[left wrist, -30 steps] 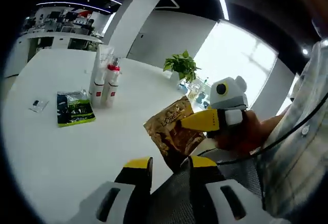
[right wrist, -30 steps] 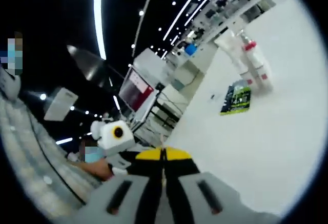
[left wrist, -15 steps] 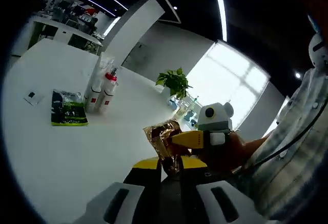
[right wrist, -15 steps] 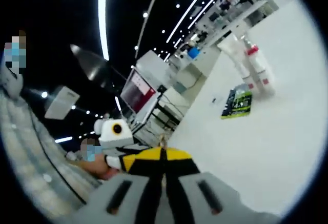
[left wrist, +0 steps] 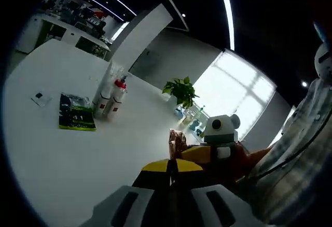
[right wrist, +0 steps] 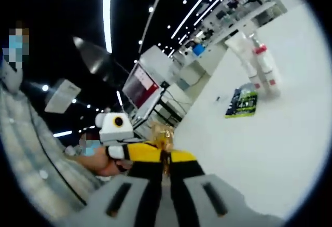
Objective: Arrange the skincare products in the storage area until every visible bottle or jar stands upright without overlapping.
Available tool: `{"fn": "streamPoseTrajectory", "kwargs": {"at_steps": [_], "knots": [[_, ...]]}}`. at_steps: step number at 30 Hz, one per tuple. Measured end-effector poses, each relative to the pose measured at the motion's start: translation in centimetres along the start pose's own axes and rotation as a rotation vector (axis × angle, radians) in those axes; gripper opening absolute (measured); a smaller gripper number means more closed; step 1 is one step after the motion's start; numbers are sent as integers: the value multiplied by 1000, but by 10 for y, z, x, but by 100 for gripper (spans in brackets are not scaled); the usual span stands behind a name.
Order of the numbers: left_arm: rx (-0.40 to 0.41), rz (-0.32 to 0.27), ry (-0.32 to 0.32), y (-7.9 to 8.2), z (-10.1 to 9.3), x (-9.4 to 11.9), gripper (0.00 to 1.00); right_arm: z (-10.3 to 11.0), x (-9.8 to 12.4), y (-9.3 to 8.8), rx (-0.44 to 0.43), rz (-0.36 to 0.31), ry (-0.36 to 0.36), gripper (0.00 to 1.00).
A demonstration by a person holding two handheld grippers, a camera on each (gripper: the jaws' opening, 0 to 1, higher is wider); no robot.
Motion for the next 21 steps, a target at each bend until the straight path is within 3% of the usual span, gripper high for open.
{"fn": "streamPoseTrajectory", "kwargs": {"at_steps": [7, 21], "knots": [[85, -74, 1, 6, 7, 8, 1, -4, 1, -1, -21, 6, -26, 3], [110, -95, -37, 7, 1, 8, 1, -3, -1, -1, -55, 4, 0, 5]]}}
Point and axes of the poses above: the point that each gripper's makers call its tool centre point, and the gripper's own axes: x roughly backward along the fingers, z roughly to its left, y roughly out of its top, the point moved 10 cm from there along x, roughly backward along the fingers, and after that the axes turned 2 degrees about z, right-handed, at the moved point
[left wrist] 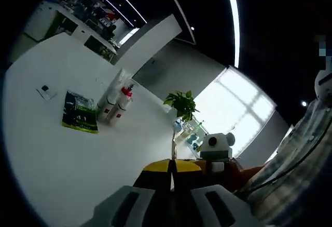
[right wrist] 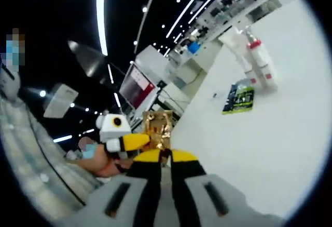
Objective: Arrange the skincare products in the storage area until every visible bottle or jar stands upright without overlapping.
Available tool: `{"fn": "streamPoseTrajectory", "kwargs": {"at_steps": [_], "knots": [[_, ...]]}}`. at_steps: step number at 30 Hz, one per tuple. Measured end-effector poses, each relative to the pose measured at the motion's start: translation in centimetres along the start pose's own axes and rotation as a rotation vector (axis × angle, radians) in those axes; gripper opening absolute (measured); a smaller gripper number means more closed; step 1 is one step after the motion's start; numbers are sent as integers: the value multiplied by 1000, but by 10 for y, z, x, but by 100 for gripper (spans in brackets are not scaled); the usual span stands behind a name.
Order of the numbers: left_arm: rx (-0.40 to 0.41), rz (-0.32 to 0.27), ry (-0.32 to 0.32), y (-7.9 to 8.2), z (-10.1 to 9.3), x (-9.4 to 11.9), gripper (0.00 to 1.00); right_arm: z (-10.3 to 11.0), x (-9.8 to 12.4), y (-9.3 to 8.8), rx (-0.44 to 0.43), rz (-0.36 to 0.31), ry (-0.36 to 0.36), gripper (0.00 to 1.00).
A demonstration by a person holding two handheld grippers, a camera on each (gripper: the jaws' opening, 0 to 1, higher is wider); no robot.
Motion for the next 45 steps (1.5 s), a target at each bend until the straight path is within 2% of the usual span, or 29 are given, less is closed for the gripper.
{"fn": "streamPoseTrajectory", "kwargs": {"at_steps": [3, 7, 9, 10, 11, 15, 19, 22, 24, 26, 27, 28, 29, 30, 31, 32, 33, 34, 36, 38, 39, 40, 42, 43, 45], "knots": [[2, -2, -2, 0, -1, 0, 1, 0, 0, 0, -2, 4, 4, 6], [0, -11, -8, 1, -2, 0, 1, 2, -5, -4, 2, 41, 17, 5], [0, -17, 1, 2, 0, 1, 1, 3, -3, -3, 11, 31, 23, 0], [2, -18, 3, 2, 1, 1, 1, 5, -2, -2, -17, 19, 52, 0], [4, -15, 12, 2, 2, 1, 2, 3, -1, -1, -17, 14, 48, 0], [-61, 33, 81, -2, 5, 0, 5, 3, -1, -1, -13, 13, 44, 0], [-98, 60, 106, -3, 4, 1, 9, 5, 0, 0, -18, 6, 52, 0], [-171, 93, 176, -2, 6, 6, 11, 6, 0, 1, -36, -5, 63, 0], [-199, 105, 248, 4, 6, 12, 16, 6, 0, 3, -54, -17, 65, 0], [-276, 124, 344, 11, 9, 25, 20, 3, -2, 7, -69, -27, 61, 0], [-365, 184, 439, 13, 13, 32, 20, 2, -3, 8, -80, -36, 61, 0], [-434, 224, 504, 14, 16, 36, 20, 0, -6, 12, -103, -50, 67, 0], [-539, 270, 567, 12, 22, 40, 21, -3, -7, 14, -111, -56, 62, 0], [-587, 290, 593, 9, 26, 42, 22, -6, -11, 18, -124, -60, 60, 0], [-596, 335, 608, 3, 33, 43, 22, -12, -16, 22, -134, -58, 52, 0], [-592, 353, 615, 1, 36, 43, 22, -15, -20, 24, -143, -55, 40, 0], [-550, 368, 638, -1, 39, 45, 21, -19, -24, 27, -153, -49, 33, 0], [-523, 346, 632, -3, 43, 43, 21, -24, -30, 32, -158, -44, 24, 0], [-518, 320, 638, -7, 48, 42, 20, -29, -37, 37, -167, -38, 10, 0], [-551, 324, 684, -10, 55, 40, 19, -39, -53, 46, -178, -25, -10, 0], [-560, 330, 705, -11, 58, 39, 19, -42, -58, 49, -180, -19, -19, 0], [-561, 383, 739, -12, 61, 38, 19, -48, -66, 53, -183, -11, -35, 0], [-586, 378, 747, -13, 62, 38, 19, -53, -77, 57, -192, -5, -48, 0], [-589, 406, 763, -15, 64, 40, 18, -57, -85, 60, -202, -8, -51, 0], [-579, 421, 753, -17, 66, 39, 18, -64, -101, 60, -234, -5, -57, 0]]}}
Point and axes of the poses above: the point that each gripper's makers call its tool centre point, and the gripper's own axes: x roughly backward along the fingers, z roughly to its left, y roughly out of its top, the point moved 10 cm from there along x, roughly backward along the fingers, and after that the axes turned 2 degrees about z, right-handed, at the moved point
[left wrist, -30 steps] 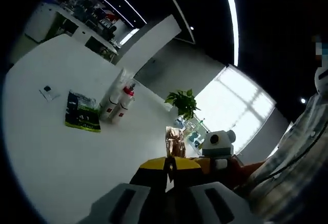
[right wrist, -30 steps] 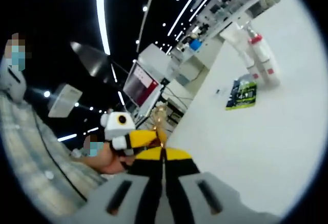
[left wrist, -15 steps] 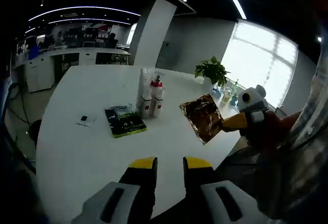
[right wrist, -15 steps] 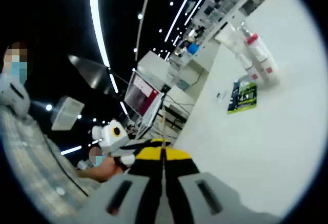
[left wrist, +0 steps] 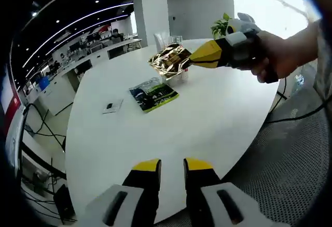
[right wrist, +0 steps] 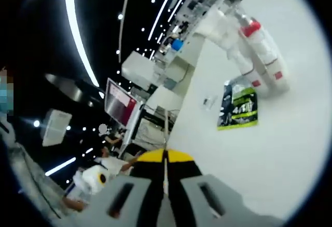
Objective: Arrange the skincare products in the storage area until every visible bottle or jar stands upright without overlapping.
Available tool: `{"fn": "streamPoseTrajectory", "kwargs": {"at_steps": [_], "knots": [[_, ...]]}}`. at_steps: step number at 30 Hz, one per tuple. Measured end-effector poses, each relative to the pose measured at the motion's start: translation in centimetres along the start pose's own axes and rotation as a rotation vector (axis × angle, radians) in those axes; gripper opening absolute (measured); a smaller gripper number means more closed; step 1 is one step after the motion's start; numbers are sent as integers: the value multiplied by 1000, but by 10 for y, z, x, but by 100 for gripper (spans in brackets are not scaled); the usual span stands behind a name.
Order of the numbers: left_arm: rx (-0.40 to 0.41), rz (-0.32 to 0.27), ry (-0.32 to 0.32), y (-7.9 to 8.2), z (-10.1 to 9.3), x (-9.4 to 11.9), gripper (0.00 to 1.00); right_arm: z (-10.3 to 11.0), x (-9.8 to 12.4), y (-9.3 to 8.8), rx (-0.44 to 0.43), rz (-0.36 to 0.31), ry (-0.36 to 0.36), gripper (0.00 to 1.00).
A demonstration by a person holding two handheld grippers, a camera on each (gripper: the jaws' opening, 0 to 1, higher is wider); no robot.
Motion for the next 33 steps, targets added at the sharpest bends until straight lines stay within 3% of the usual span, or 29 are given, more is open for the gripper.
{"fn": "streamPoseTrajectory", "kwargs": {"at_steps": [3, 7, 10, 14, 21, 25, 29, 33], "knots": [[-10, 25, 0, -3, -1, -2, 18, -11, -25, 0, -54, 19, -42, 0], [-6, 51, 7, -7, 4, -2, 18, -24, -60, 8, -111, -15, -107, 0], [20, 53, 15, -8, 6, -1, 18, -33, -78, 16, -165, -61, -164, 0], [21, 53, 32, -9, 8, -1, 18, -41, -97, 25, -189, -70, -203, 0], [37, 54, 43, -11, 10, -1, 18, -57, -118, 19, -247, -21, -249, 0], [44, 58, 48, -12, 13, -1, 18, -62, -130, 10, -257, 69, -258, 0], [45, 67, 49, -14, 13, -1, 18, -66, -135, 4, -292, 94, -276, 0], [45, 72, 46, -14, 13, -1, 18, -69, -136, 3, -324, 72, -288, 0]]}}
Point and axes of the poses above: the point that each gripper's makers call its tool centre point, and the gripper's own axes: x roughly backward along the fingers, z roughly to its left, y roughly out of its top, the point moved 10 cm from there along x, roughly backward along the fingers, and after that the axes turned 2 degrees about z, right-handed, at the moved point
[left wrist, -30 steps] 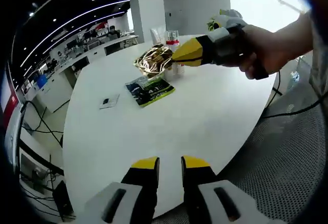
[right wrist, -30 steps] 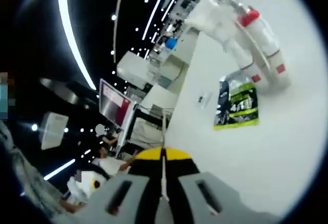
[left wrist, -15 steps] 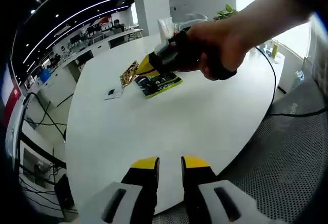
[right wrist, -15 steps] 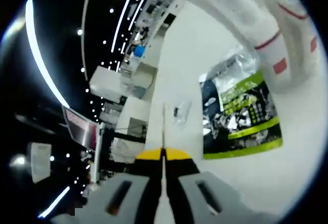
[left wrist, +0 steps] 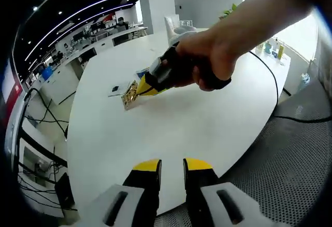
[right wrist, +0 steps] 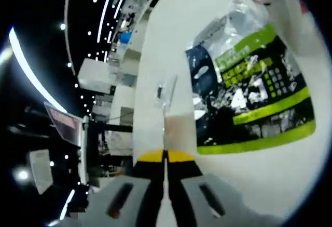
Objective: Arrange the skincare products in the storage area until every visible bottle or jar stands upright without overlapping.
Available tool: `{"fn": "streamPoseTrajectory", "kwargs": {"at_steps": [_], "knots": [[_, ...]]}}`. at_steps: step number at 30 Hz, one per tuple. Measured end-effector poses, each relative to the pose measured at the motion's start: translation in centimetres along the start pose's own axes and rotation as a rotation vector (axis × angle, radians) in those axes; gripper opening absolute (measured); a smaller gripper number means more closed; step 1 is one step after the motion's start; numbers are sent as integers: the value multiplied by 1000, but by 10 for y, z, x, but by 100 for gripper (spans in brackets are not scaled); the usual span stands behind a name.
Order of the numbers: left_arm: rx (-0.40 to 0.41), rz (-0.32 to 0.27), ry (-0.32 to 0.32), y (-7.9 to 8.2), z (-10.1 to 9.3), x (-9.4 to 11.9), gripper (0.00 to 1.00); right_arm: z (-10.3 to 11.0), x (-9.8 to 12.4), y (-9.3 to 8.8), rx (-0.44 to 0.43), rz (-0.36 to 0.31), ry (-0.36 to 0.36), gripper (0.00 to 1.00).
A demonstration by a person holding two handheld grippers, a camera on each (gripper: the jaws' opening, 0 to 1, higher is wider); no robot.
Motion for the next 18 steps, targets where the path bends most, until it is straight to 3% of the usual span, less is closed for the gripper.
{"fn": "streamPoseTrajectory", "kwargs": {"at_steps": [7, 18], "knots": [[0, 12, -2, -1, -1, 0, 18, -5, -2, -1, -60, -1, -19, 0], [-10, 20, -1, -1, -1, 0, 18, -7, 3, -5, -68, -4, -43, 2]]}}
Point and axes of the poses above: the point that each gripper's makers call its tool centre point, and the gripper's own axes: x roughly backward along the fingers, z roughly to its left, y roughly out of its top, the point moved 10 cm from there along x, roughly backward along the fingers, and after that the axes turned 2 degrees about z, right-handed, at the moved point
